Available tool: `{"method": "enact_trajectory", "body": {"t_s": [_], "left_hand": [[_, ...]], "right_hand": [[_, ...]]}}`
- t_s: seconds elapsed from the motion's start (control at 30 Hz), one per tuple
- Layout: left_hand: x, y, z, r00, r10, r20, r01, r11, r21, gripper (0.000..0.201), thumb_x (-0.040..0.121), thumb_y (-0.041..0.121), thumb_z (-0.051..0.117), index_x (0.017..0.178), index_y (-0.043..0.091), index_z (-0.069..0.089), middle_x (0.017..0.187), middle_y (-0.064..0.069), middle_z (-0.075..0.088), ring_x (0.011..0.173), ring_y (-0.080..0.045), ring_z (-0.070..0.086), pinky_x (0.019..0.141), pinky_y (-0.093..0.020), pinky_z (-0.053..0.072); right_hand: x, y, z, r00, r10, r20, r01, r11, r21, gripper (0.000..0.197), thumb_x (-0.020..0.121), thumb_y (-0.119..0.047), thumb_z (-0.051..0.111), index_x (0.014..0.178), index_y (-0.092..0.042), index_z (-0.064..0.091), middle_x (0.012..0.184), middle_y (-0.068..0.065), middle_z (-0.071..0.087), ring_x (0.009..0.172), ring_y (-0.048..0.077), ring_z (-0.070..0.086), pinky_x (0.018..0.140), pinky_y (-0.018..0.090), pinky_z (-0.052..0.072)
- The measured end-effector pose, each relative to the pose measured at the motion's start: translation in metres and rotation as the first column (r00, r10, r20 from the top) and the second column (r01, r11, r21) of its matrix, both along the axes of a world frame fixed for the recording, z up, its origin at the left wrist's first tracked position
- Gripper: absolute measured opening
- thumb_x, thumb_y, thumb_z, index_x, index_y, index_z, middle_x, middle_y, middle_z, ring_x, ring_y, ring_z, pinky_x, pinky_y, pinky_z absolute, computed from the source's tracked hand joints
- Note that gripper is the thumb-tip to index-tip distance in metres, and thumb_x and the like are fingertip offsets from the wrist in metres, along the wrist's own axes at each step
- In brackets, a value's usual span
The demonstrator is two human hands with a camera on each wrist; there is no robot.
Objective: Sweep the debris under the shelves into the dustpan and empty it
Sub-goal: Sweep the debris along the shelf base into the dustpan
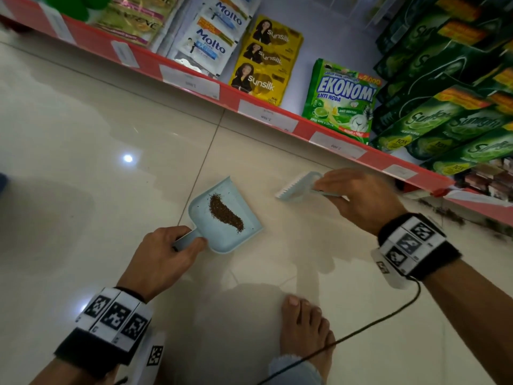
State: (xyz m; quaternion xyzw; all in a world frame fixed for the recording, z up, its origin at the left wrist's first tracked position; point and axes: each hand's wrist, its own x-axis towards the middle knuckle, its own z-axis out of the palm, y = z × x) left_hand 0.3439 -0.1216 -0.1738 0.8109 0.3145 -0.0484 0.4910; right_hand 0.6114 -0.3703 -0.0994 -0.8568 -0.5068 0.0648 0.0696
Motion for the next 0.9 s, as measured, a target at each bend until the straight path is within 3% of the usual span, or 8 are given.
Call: {"method": "enact_trajectory", "body": {"t_s": [0.13,0.23,0.4,0.53,0.63,0.8,0.9], "left_hand": [[0.007,-0.004,-0.001,1.000,-0.014,0.009,0.014,1.000,-0.016,0.045,0.075,0.048,0.062,0.055,0.012,0.046,0.044,0.007,0.041,0.042,-0.008,0.037,0.050,-0.025,0.033],[0.013,-0.008,-0.001,0.998,-0.048,0.027,0.048,0.999,-0.006,0.046,0.084,0.039,0.069,0.053,0.018,0.042,0.042,0.009,0.041,0.040,-0.007,0.037,0.049,-0.024,0.033],[0.019,-0.009,0.000,0.998,-0.052,0.038,0.051,0.999,0.009,0.045,0.086,0.032,0.070,0.052,0.020,0.043,0.042,0.010,0.043,0.040,-0.007,0.040,0.049,-0.024,0.033],[0.017,-0.011,0.000,0.999,-0.031,0.044,0.031,1.000,0.003,0.046,0.085,0.031,0.070,0.052,0.020,0.041,0.042,0.009,0.041,0.040,-0.007,0.038,0.049,-0.024,0.032],[0.017,-0.012,-0.001,0.999,-0.027,0.030,0.027,1.000,-0.009,0.043,0.085,0.032,0.071,0.053,0.017,0.045,0.042,0.009,0.042,0.040,-0.007,0.038,0.049,-0.024,0.034],[0.021,-0.015,-0.002,0.999,-0.043,0.010,0.043,0.999,-0.012,0.045,0.084,0.034,0.070,0.051,0.020,0.042,0.041,0.009,0.042,0.039,-0.007,0.039,0.047,-0.023,0.033],[0.027,-0.019,-0.004,0.999,-0.049,-0.018,0.048,0.999,-0.016,0.047,0.084,0.034,0.070,0.050,0.020,0.041,0.040,0.009,0.041,0.039,-0.007,0.037,0.047,-0.024,0.033]], "right_hand": [[0.003,-0.013,0.004,0.996,-0.063,0.056,0.055,0.988,0.143,0.023,0.091,-0.011,0.067,0.113,-0.016,0.075,0.115,0.004,0.073,0.104,0.027,0.069,0.084,0.044,0.058],[0.000,-0.005,0.004,0.977,-0.163,0.134,0.136,0.972,0.194,0.023,0.093,-0.017,0.064,0.114,-0.020,0.074,0.113,0.001,0.073,0.097,0.028,0.068,0.073,0.038,0.057],[-0.013,0.009,-0.003,0.944,-0.287,0.159,0.291,0.957,0.003,0.022,0.097,-0.027,0.055,0.106,-0.019,0.073,0.095,0.004,0.068,0.083,0.032,0.064,0.063,0.037,0.053],[-0.042,0.012,-0.010,0.976,-0.206,0.064,0.213,0.970,-0.118,0.023,0.098,-0.030,0.052,0.104,-0.017,0.070,0.093,0.002,0.064,0.086,0.028,0.061,0.063,0.036,0.051],[-0.057,0.013,-0.008,0.976,-0.210,0.059,0.213,0.975,-0.054,0.022,0.097,-0.030,0.053,0.102,-0.017,0.070,0.088,0.002,0.063,0.082,0.027,0.060,0.057,0.035,0.049],[-0.043,0.011,0.003,0.905,-0.400,0.142,0.393,0.916,0.076,0.019,0.095,-0.030,0.055,0.096,-0.021,0.071,0.079,-0.002,0.059,0.070,0.024,0.058,0.055,0.030,0.044],[-0.031,0.011,0.005,0.869,-0.445,0.214,0.452,0.892,0.022,0.023,0.094,-0.033,0.053,0.098,-0.020,0.073,0.084,0.000,0.064,0.074,0.027,0.061,0.060,0.032,0.046]]}}
